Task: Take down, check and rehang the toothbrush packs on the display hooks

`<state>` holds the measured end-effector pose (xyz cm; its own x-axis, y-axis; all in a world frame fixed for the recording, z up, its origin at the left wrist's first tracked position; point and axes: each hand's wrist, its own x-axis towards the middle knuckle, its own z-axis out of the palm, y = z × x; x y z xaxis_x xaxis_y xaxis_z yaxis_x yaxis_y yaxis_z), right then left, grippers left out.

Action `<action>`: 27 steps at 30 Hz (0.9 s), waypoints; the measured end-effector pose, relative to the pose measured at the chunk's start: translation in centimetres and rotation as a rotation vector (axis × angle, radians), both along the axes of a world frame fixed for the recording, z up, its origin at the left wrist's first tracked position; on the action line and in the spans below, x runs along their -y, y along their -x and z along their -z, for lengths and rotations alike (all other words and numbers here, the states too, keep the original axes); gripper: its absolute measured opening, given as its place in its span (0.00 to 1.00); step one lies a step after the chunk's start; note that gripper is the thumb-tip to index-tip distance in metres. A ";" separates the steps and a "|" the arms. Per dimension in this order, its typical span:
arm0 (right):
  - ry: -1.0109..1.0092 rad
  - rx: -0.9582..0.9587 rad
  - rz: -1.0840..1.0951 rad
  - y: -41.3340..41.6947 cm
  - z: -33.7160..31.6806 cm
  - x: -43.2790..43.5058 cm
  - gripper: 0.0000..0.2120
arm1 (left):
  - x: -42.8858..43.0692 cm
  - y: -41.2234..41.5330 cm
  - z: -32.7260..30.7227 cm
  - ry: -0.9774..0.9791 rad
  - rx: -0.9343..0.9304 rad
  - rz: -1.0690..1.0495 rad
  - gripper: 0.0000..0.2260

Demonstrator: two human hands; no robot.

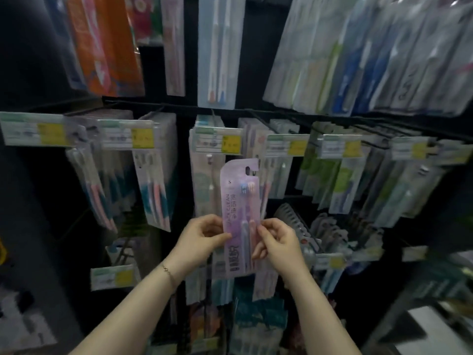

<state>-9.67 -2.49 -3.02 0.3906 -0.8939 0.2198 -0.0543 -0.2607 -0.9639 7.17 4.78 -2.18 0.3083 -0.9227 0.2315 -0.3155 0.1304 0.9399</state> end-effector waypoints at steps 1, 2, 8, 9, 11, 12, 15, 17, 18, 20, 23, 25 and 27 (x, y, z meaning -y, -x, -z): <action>-0.003 -0.002 0.006 0.9 -0.2 0.6 0.04 | 0.7 0.8 -0.1 -0.002 -0.004 0.009 0.04; -0.009 -0.004 0.009 1.7 -0.4 1.3 0.04 | 1.4 1.6 -0.2 -0.003 -0.012 0.018 0.04; -0.035 -0.014 0.000 6.1 -1.3 4.6 0.06 | 4.9 5.8 -0.6 0.015 -0.014 0.061 0.03; -0.032 -0.020 -0.001 6.8 -1.3 5.2 0.06 | 5.6 6.6 -0.6 0.015 -0.008 0.049 0.03; -0.022 -0.033 0.008 8.1 -1.4 6.5 0.07 | 6.7 8.0 -0.7 0.009 0.006 0.020 0.03; -0.017 -0.040 0.015 8.7 -1.3 7.1 0.07 | 7.3 8.7 -0.8 0.009 0.013 0.011 0.03; -0.031 -0.047 0.027 10.3 -1.2 8.9 0.06 | 8.8 10.7 -1.0 0.027 0.021 -0.014 0.03; -0.041 -0.039 0.030 11.3 -1.2 9.8 0.06 | 9.6 11.7 -1.2 0.044 0.015 -0.007 0.03; -0.044 -0.036 0.029 11.7 -1.2 10.2 0.06 | 10.0 12.2 -1.2 0.052 0.020 0.005 0.04; -0.048 -0.028 0.017 12.5 -1.1 10.8 0.06 | 10.5 12.9 -1.1 0.054 0.037 0.023 0.03; -0.056 -0.028 -0.019 13.3 -0.8 11.5 0.06 | 10.9 13.5 -0.6 0.035 0.049 0.000 0.01; -0.073 -0.026 -0.047 13.5 -0.5 11.6 0.05 | 10.8 13.7 -0.2 0.028 0.056 -0.017 0.02; -0.081 -0.032 -0.073 13.4 -0.3 11.4 0.05 | 10.4 13.7 0.1 0.037 0.052 -0.029 0.03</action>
<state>-23.05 -13.90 -2.73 0.4613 -0.8771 0.1339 -0.0694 -0.1861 -0.9801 -6.49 -5.66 -2.24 0.3219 -0.9040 0.2814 -0.3680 0.1544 0.9169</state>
